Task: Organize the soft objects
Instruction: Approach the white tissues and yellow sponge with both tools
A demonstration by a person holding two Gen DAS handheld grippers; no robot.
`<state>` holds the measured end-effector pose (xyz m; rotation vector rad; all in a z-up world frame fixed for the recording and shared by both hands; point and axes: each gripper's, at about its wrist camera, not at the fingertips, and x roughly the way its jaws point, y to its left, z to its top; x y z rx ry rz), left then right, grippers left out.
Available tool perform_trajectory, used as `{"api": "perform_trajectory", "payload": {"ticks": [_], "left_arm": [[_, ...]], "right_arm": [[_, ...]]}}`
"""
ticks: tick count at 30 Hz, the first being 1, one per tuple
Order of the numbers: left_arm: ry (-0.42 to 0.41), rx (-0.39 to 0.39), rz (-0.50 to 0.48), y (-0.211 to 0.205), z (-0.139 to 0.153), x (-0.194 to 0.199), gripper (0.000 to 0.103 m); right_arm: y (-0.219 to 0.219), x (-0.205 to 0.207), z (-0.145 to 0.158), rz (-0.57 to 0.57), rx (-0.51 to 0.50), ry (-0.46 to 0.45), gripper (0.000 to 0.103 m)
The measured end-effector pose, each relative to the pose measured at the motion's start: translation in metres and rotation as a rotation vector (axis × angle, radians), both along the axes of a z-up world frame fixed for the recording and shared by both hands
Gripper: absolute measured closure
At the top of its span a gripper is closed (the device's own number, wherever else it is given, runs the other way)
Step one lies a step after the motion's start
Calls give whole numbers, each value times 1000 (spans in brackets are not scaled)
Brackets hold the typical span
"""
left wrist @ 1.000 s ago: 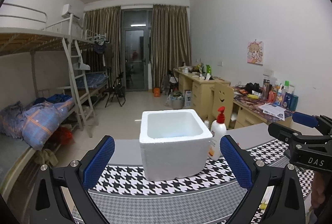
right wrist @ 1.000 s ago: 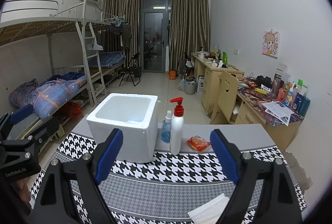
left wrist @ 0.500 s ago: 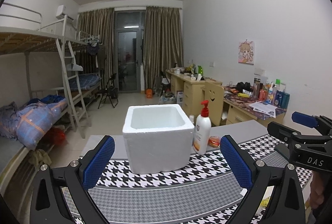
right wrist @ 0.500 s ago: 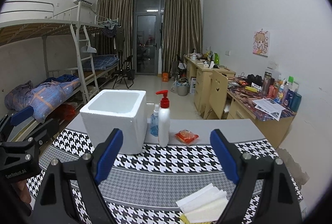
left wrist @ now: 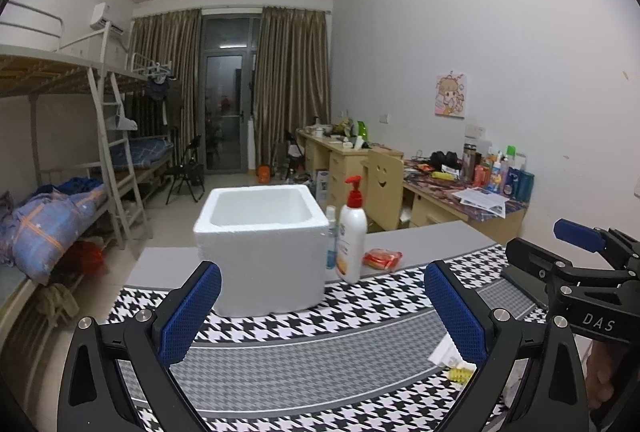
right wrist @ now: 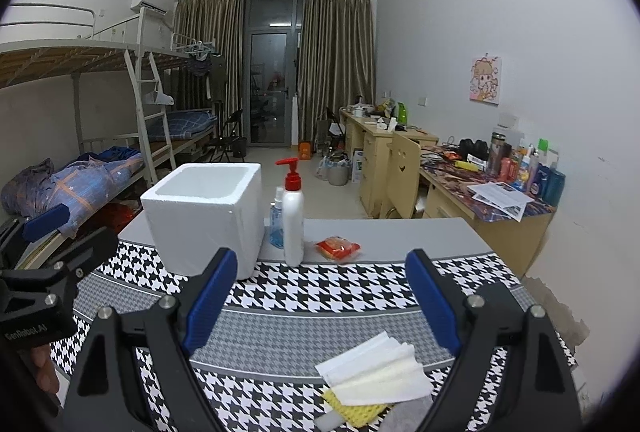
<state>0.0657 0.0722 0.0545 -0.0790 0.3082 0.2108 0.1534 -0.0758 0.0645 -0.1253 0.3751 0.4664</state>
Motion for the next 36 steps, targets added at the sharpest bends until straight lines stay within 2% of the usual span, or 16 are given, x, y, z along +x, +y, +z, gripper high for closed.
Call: {"api": "perform_trajectory", "payload": {"ticks": [12, 36], "left_arm": [[-4, -5, -69, -26, -13, 6, 1], [72, -25, -214, -66, -41, 43, 1]], "right_arm": [[-29, -2, -17, -75, 5, 14, 14], [-78, -4, -43, -200, 9, 51, 14]]}}
